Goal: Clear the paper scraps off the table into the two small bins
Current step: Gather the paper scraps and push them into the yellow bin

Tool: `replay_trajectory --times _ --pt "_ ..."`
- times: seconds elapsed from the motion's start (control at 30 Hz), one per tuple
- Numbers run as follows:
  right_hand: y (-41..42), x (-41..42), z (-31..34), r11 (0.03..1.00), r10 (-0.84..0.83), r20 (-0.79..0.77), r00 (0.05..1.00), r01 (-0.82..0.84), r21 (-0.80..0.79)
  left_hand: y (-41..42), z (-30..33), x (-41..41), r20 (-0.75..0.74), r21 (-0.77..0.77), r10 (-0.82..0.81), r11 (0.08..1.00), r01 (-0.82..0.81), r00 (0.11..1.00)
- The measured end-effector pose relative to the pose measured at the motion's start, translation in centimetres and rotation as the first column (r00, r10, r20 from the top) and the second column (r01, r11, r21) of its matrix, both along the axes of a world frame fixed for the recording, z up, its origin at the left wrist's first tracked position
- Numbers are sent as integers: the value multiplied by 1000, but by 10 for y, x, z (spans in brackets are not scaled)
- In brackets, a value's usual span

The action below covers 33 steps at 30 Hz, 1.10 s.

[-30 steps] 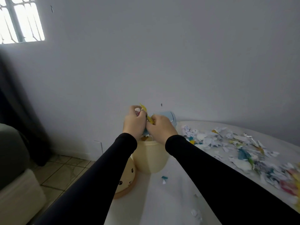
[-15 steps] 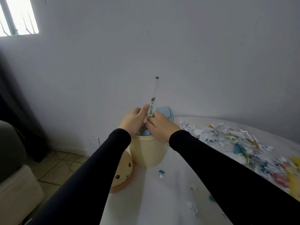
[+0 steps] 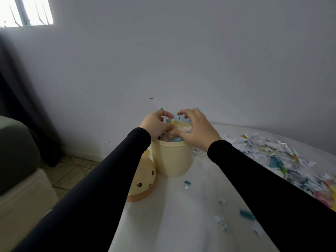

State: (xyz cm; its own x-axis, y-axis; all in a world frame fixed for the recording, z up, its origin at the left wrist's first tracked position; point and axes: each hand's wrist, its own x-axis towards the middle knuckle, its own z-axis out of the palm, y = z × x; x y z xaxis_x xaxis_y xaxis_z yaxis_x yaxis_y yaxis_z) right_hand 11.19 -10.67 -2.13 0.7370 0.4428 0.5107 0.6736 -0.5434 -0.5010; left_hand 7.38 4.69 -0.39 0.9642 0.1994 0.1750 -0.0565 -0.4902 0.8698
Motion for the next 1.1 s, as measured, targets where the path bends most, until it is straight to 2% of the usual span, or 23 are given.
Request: replay_trajectory --times 0.1,0.17,0.27,0.33,0.4,0.47,0.57,0.6,0.63,0.7,0.77,0.83,0.9,0.97,1.03,1.1 --pt "-5 -2 -8 980 -128 88 988 112 167 -4 0 2 -43 103 -8 995 13 999" --pt "-11 -4 -13 942 -192 -34 981 194 274 -5 -1 5 -74 188 -9 982 23 997" --pt "-21 -7 -25 959 -130 -337 932 204 195 -7 -2 10 -118 328 15 944 25 993" --pt "-23 -13 -32 973 -50 -429 902 140 182 -11 -1 11 -133 442 26 896 36 991" --pt "-21 -19 -36 957 35 -449 893 99 271 -12 3 12 -181 477 21 876 69 983" --pt "-18 -22 -35 949 78 -440 895 68 308 -10 8 14 -223 351 7 934 74 975" --pt "-17 -22 -30 965 68 -398 915 41 260 -7 11 10 -208 14 -49 998 53 977" --pt "-16 -22 -27 967 71 -383 921 31 254 -7 11 8 -193 -37 -73 997 67 978" --pt "-15 -21 -24 967 79 -372 925 21 256 -8 10 6 -178 -23 -95 995 92 979" --pt "-15 -19 -22 965 96 -357 929 1 264 -12 7 4 -147 114 -144 980 162 979" --pt "-16 -20 -21 965 121 -320 940 -35 260 -16 3 6 -145 318 -122 934 163 982" --pt "-17 -21 -22 961 143 -294 945 -61 270 -18 0 10 -153 396 -73 909 129 986" --pt "-18 -22 -23 965 125 -247 961 -60 256 -22 0 12 -211 446 -37 886 130 977" --pt "-19 -22 -24 977 41 -186 982 -1 212 -27 1 12 -303 579 -9 793 191 953" --pt "-19 -20 -29 982 -80 -226 971 116 152 -34 5 11 -358 659 23 714 235 933" --pt "-21 -17 -35 978 -146 -383 912 192 82 -35 6 12 -420 640 33 719 270 907"
